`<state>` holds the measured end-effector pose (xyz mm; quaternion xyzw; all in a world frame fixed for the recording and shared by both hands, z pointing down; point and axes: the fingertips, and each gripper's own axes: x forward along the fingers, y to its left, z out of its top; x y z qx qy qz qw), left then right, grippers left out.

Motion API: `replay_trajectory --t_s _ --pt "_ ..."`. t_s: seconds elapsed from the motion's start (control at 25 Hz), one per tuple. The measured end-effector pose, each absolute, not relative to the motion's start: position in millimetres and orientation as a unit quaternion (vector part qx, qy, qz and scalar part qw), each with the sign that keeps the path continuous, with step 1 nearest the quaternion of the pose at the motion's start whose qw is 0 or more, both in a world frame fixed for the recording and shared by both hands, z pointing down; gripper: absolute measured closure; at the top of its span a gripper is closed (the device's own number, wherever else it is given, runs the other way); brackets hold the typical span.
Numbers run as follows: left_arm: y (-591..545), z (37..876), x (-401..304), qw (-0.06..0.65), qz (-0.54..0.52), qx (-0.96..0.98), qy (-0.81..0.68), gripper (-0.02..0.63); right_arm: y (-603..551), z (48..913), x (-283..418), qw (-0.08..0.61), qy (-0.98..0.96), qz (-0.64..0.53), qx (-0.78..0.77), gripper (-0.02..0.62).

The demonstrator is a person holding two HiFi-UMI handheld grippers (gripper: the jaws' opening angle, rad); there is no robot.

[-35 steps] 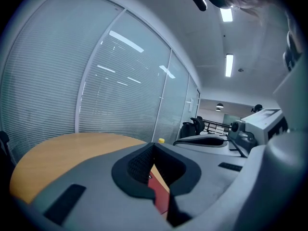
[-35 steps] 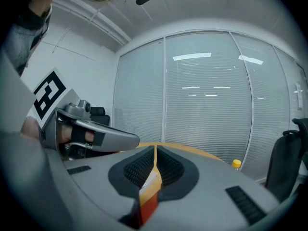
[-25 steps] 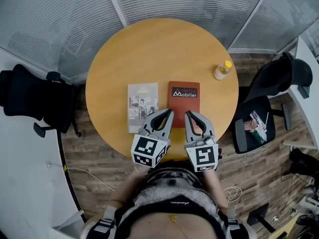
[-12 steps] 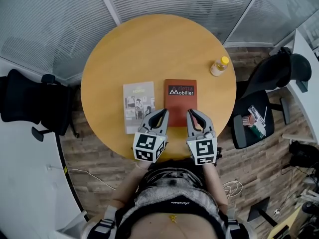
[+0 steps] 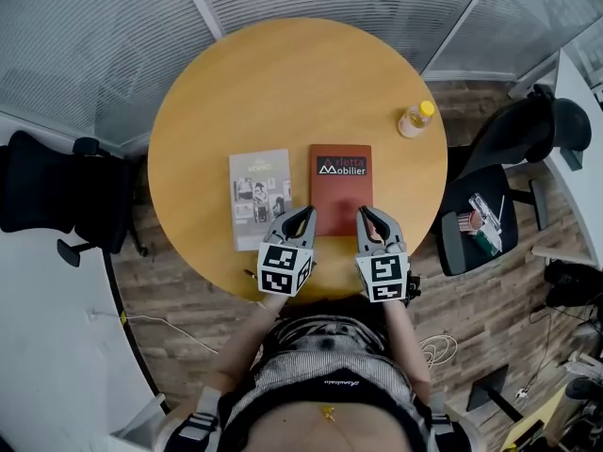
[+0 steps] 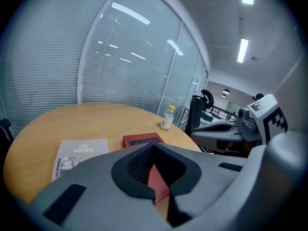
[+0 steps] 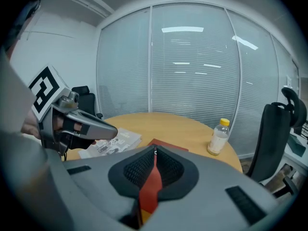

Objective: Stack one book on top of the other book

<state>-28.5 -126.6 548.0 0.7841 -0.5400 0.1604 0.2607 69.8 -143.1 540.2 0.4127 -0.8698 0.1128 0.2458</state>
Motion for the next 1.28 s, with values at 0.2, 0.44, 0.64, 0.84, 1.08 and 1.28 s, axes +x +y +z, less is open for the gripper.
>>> replay_trajectory --t_s 0.2,0.44,0.64,0.84,1.08,1.28 --pt "-125.7 571.7 -28.9 0.282 0.178 0.778 -0.533 0.588 -144.1 561.8 74.6 0.270 -0.863 0.119 0.410 0.567" --pt "-125.4 593.6 -26.7 0.296 0.208 0.774 -0.520 0.588 -146.0 582.2 76.4 0.299 -0.858 0.121 0.401 0.568" --pt "-126.3 611.6 -25.7 0.319 0.216 0.768 -0.512 0.586 -147.0 601.5 79.7 0.316 -0.850 0.138 0.398 0.568" --pt "-127.8 626.8 -26.6 0.343 0.224 0.760 -0.505 0.586 -147.5 618.5 84.6 0.341 -0.843 0.146 0.389 0.567" --pt "-128.6 642.6 -27.8 0.369 0.233 0.751 -0.495 0.586 -151.2 634.1 91.7 0.343 -0.833 0.185 0.392 0.566" --pt "-132.0 652.5 -30.1 0.395 0.222 0.741 -0.496 0.586 -152.6 648.6 95.4 0.351 -0.829 0.216 0.379 0.555"
